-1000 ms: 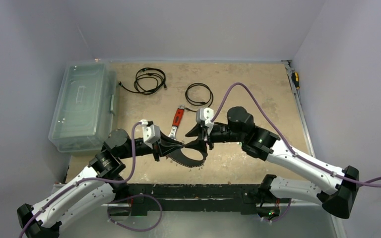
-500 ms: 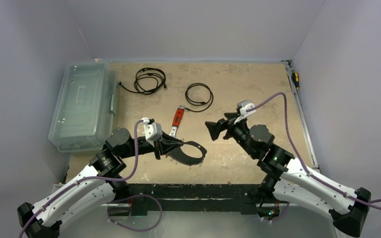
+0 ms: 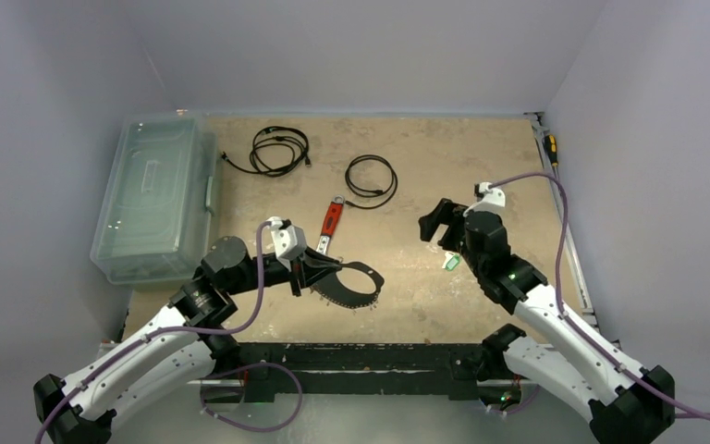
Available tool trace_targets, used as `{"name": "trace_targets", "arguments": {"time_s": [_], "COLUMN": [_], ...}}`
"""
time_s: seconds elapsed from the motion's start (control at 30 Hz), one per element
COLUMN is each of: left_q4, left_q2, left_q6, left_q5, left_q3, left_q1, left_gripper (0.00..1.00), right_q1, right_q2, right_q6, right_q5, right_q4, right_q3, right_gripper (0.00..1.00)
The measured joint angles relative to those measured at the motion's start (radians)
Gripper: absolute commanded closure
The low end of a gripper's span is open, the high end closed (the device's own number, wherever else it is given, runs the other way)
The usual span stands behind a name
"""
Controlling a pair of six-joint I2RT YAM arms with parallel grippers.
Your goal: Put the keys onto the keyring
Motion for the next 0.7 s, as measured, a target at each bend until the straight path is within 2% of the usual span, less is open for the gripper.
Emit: {"name": "trace_targets", "arguments": {"time_s": [0.37, 0.47, 0.7], "left_q4": [-0.064, -0.076, -0.090], "left_q2": [-0.006, -0.012, -0.008], "left_q6": [-0.001, 0.002, 0.003], "left_q5": [-0.105, -0.123, -0.150], "left_q3": [0.011, 0.011, 0.011], "left_q1": [0.000, 0.000, 0.000], "left_gripper": [1.00, 1.00, 1.00], "right_q1": [-0.037, -0.066, -0.100], "right_q2": [0.063, 0.084, 0.208], "right_q6": [0.235, 0.279, 0.408], "right_q5": [0.205, 0.237, 0.285], "right_q4": [-0.183, -0.188, -0.261], "right_q3": [-0.002, -0.016, -0.021], "right_gripper": [0.06, 0.01, 0.01]}}
